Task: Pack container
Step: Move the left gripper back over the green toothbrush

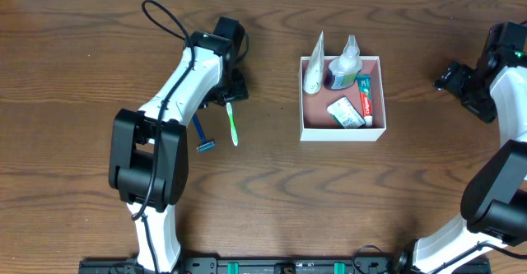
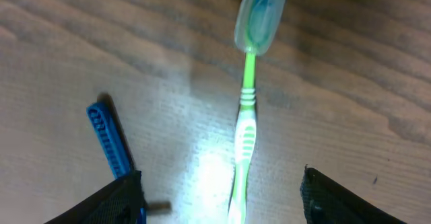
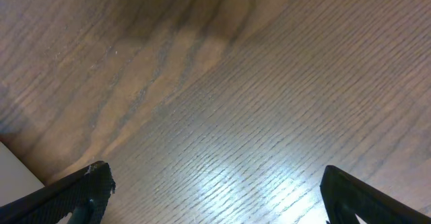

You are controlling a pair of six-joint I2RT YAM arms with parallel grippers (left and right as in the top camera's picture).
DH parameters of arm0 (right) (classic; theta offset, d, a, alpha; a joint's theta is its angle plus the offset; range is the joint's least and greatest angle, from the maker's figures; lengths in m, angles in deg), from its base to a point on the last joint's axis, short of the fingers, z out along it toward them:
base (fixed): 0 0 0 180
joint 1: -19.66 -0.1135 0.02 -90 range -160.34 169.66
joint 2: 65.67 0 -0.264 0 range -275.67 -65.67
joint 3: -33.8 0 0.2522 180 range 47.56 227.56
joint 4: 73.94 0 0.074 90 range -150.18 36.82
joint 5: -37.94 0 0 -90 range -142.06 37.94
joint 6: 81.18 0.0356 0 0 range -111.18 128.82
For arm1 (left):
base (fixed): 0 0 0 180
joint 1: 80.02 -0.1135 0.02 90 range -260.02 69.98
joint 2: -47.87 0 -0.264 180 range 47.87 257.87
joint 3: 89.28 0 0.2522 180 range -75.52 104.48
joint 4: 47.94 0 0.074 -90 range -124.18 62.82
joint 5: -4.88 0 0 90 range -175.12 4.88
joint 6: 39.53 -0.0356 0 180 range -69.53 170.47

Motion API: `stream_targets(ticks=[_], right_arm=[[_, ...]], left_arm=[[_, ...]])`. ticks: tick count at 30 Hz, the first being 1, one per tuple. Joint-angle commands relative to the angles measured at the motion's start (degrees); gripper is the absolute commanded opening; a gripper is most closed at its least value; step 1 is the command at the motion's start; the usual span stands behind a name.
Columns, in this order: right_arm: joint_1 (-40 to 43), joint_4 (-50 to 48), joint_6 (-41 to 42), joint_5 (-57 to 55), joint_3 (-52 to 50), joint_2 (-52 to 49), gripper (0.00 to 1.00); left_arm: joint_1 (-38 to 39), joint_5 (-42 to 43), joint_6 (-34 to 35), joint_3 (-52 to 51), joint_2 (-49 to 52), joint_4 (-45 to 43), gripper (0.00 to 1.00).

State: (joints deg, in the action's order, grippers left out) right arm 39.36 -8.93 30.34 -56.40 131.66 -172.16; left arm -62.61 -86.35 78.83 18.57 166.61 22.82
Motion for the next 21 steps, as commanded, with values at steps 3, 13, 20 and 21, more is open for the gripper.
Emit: stream_targets(ticks=[3, 13, 20, 21], right_arm=[[0.0, -0.1, 0.7, -0.1, -0.2, -0.5, 0.99], [0.0, -0.1, 0.7, -0.1, -0.2, -0.5, 0.99], [0.0, -0.1, 0.7, -0.1, -0.2, -0.5, 0.99], [0.0, -0.1, 0.7, -0.1, -0.2, -0.5, 0.99]], left_arm=[[0.1, 1.1, 2.9, -1.2, 0.1, 1.7, 0.75], [0.2, 2.5, 3.3, -5.7, 0.1, 0.3, 0.75], [1.2, 2.6, 1.5, -5.8, 0.2, -1.4, 0.75], [1.6, 2.6, 1.5, -5.8, 0.2, -1.5, 0.75]])
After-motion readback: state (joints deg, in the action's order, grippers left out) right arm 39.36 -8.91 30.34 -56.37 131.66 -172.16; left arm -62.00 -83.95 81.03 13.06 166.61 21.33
